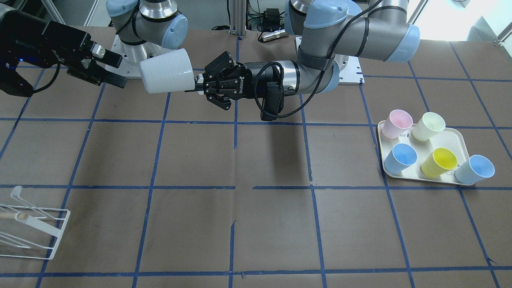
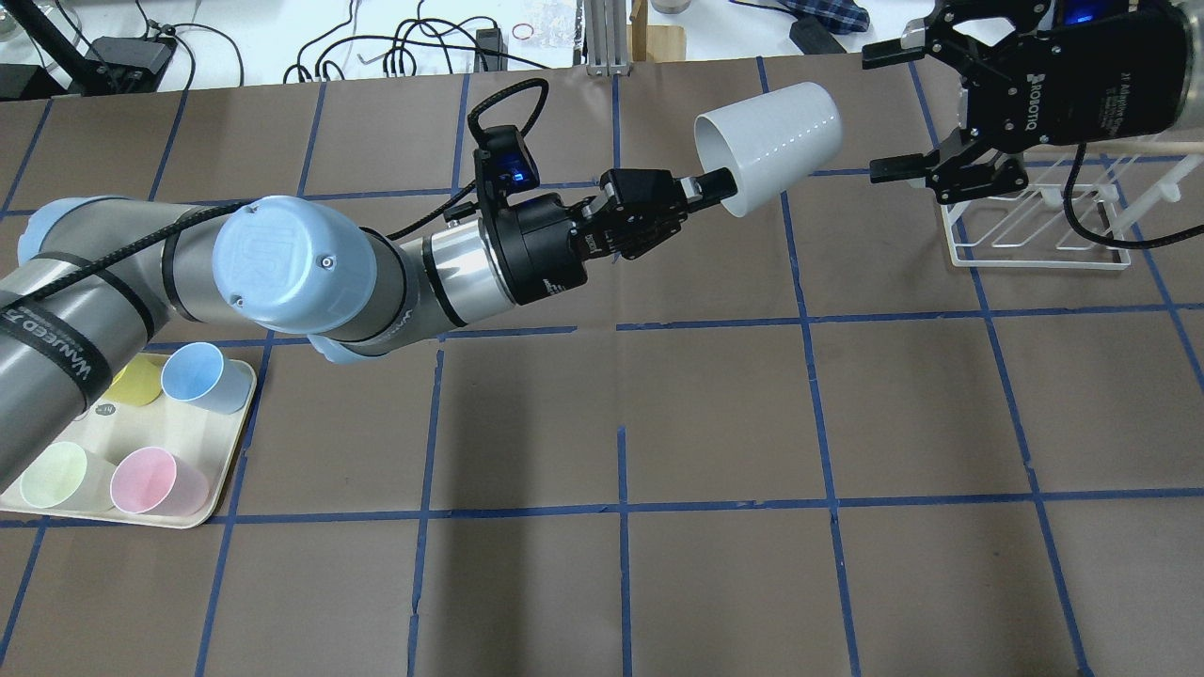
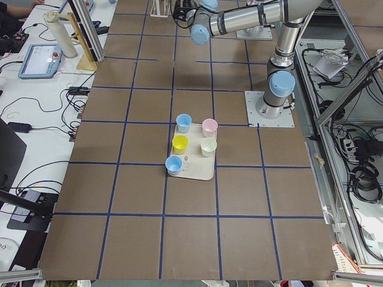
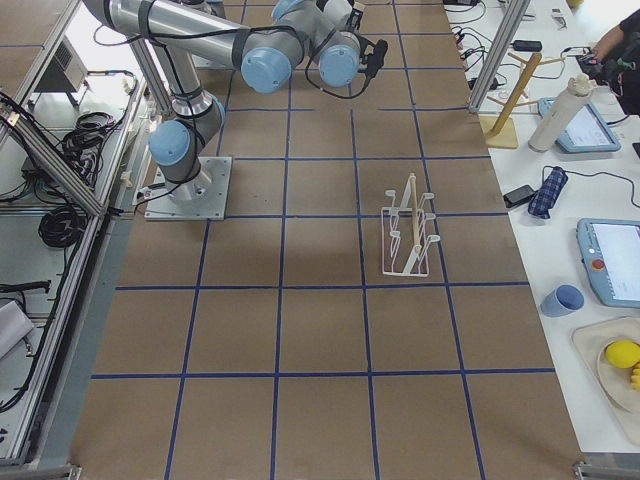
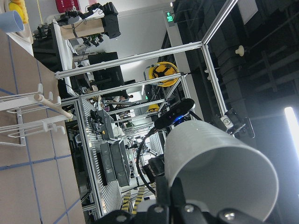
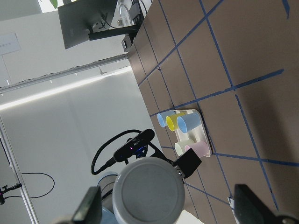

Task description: Transfer IKEA cup to right arm and place on rack

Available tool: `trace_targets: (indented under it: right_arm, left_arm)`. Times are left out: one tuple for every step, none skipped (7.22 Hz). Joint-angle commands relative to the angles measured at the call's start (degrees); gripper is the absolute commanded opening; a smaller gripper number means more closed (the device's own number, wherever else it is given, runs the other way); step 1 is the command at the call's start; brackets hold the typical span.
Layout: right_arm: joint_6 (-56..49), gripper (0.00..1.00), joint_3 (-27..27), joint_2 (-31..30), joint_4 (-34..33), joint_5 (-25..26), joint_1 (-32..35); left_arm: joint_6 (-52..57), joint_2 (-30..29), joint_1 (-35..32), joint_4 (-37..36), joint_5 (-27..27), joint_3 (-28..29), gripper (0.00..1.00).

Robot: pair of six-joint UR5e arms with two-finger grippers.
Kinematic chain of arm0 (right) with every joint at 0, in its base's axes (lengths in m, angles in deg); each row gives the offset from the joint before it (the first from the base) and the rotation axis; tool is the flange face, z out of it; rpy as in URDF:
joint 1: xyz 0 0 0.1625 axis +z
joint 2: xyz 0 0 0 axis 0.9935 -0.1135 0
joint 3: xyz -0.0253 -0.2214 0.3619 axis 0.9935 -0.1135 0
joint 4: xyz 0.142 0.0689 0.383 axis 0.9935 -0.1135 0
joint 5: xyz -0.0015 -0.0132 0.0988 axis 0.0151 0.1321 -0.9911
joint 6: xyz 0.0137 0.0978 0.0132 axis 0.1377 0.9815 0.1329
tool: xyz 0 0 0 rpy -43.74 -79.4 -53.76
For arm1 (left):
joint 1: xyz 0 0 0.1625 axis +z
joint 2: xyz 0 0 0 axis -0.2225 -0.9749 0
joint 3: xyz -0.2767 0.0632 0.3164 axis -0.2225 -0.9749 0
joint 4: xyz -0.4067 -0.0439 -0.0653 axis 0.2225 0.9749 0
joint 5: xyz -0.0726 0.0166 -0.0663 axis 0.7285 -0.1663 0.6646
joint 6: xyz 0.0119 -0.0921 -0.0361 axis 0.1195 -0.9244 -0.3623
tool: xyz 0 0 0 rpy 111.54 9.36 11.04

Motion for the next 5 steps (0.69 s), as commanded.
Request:
trace_targets:
  right_arm:
    - [0.1,1.00,0.2,0.0,-0.1,-0.7,0.7]
    - [0.4,1.00,0.2,0.0,-0.1,-3.3,2.2]
    - [0.4,1.00,0.1,0.0,-0.5,-3.4,3.0]
    - [0.1,1.00,0.1,0.0,-0.7,-3.3,3.8]
    - [0.1,1.00,0.1,0.0,-0.7,-3.4,4.4]
  left_arm:
    - [-0.1,1.0,0.0,0.1,0.0,-0.1,0.00]
    - [-0.1,1.0,0.0,0.1,0.0,0.0,0.00]
    - [-0.1,1.1,-0.1,0.1,-0.1,0.0,0.00]
    - [0.0,1.1,0.0,0.1,-0.3,0.0,0.00]
    - [-0.1,1.1,0.0,0.0,-0.3,0.1,0.00]
